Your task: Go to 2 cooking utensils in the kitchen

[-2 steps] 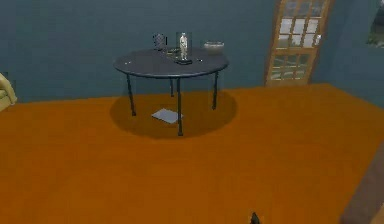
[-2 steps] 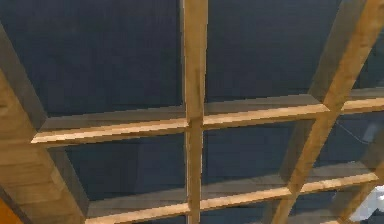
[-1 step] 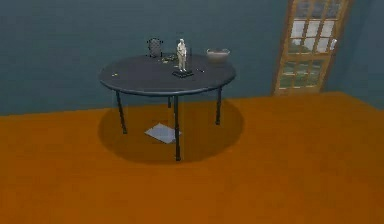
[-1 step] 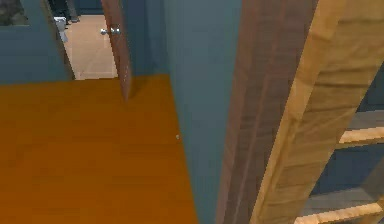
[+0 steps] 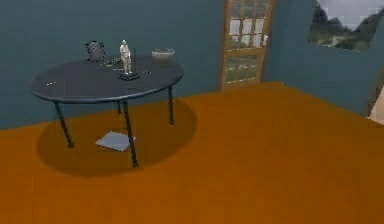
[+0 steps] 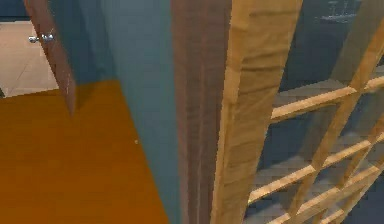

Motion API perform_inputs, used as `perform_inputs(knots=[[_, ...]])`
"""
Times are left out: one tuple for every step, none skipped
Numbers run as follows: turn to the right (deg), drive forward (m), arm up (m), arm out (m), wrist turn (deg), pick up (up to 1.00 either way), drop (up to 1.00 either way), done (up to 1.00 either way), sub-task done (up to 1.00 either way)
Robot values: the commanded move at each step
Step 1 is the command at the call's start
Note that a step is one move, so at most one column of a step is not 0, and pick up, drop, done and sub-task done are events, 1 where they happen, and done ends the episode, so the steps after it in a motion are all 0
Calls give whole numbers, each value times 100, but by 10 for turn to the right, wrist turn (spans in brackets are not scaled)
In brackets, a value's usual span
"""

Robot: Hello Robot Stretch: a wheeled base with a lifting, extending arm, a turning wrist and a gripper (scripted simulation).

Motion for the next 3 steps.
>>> perform_inputs(knots=[[0,85,0,0,0,0,0,0,0],[450,0,0,0,0,0,0,0,0],[150,0,0,0,0,0,0,0,0]])
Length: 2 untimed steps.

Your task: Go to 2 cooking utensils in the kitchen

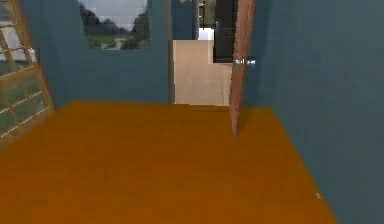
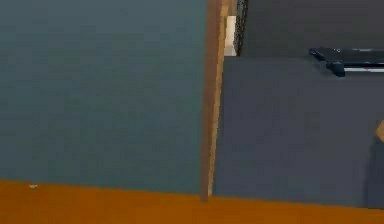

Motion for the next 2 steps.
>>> perform_inputs(knots=[[0,100,0,0,0,0,0,0,0],[0,100,0,0,0,0,0,0,0]])
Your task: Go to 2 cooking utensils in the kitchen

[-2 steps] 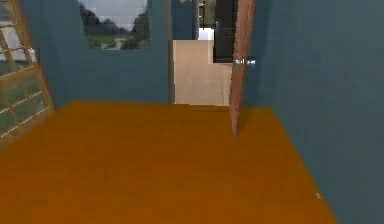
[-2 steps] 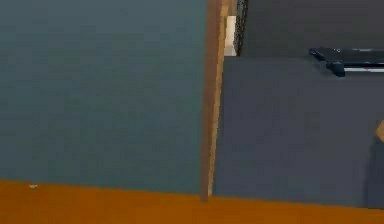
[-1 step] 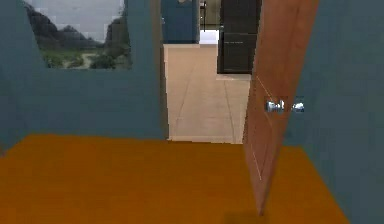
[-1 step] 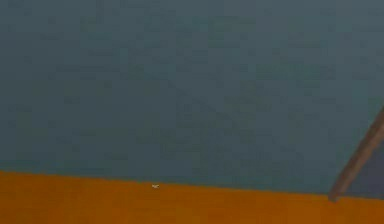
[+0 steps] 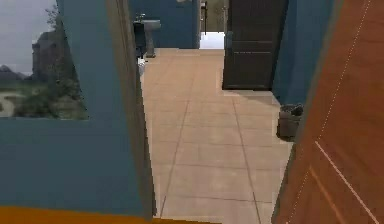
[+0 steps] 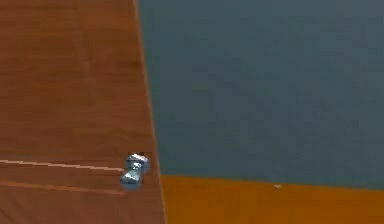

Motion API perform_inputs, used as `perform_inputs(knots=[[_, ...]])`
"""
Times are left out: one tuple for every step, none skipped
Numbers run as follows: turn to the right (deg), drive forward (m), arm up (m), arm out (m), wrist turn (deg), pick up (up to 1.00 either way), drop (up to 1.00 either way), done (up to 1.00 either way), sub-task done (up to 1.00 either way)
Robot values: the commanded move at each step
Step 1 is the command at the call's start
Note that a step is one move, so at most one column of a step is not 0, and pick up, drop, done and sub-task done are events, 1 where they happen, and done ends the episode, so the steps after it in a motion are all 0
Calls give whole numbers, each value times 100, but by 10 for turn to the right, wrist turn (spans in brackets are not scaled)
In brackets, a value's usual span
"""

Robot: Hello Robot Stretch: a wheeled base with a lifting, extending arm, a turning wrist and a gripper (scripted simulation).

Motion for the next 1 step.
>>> perform_inputs(knots=[[0,100,0,0,0,0,0,0,0]])
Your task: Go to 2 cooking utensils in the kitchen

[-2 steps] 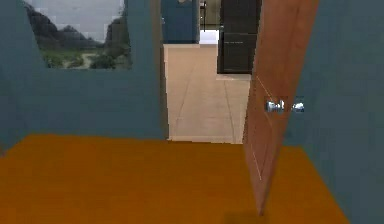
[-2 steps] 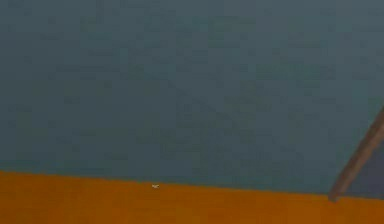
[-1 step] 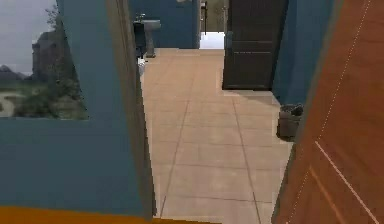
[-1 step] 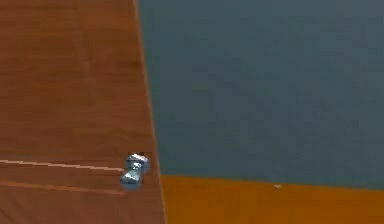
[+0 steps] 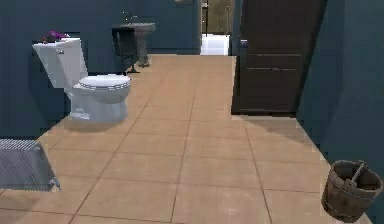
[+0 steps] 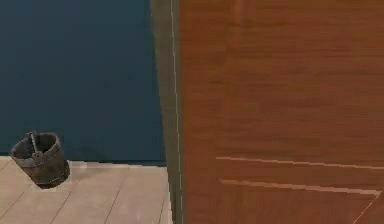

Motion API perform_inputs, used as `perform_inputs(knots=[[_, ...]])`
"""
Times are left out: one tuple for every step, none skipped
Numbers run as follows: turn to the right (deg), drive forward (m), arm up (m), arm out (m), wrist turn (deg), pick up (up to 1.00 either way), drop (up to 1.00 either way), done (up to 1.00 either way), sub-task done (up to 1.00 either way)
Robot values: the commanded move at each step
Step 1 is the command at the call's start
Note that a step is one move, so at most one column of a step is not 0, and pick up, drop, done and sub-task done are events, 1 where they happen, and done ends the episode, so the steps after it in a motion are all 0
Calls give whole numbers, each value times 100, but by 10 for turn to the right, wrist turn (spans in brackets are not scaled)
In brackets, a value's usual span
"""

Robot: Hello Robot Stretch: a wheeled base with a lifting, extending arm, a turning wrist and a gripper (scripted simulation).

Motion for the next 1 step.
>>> perform_inputs(knots=[[0,100,0,0,0,0,0,0,0]])
